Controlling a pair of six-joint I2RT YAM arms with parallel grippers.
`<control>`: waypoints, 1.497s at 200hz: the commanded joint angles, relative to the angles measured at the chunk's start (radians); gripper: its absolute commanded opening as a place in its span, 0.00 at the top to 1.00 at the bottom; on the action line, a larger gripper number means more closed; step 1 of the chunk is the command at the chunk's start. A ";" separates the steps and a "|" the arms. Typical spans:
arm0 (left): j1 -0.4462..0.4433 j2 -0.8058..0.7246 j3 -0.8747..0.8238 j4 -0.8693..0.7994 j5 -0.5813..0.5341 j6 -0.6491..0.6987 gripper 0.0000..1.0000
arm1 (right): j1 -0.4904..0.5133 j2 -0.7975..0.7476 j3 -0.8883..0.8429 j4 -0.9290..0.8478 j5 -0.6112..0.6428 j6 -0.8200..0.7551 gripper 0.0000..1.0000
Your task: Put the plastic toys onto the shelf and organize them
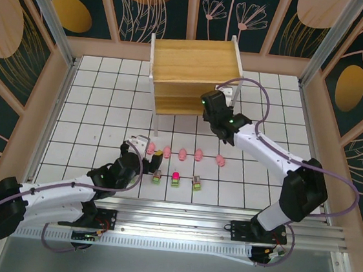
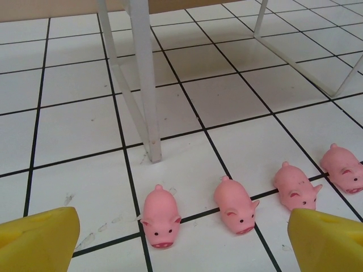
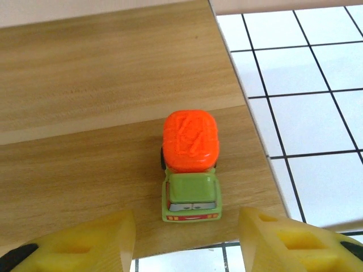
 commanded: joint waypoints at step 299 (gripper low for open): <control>-0.186 -0.084 0.132 -0.746 -0.112 -0.603 0.20 | 0.472 -0.319 -0.488 -0.178 -0.072 0.423 0.59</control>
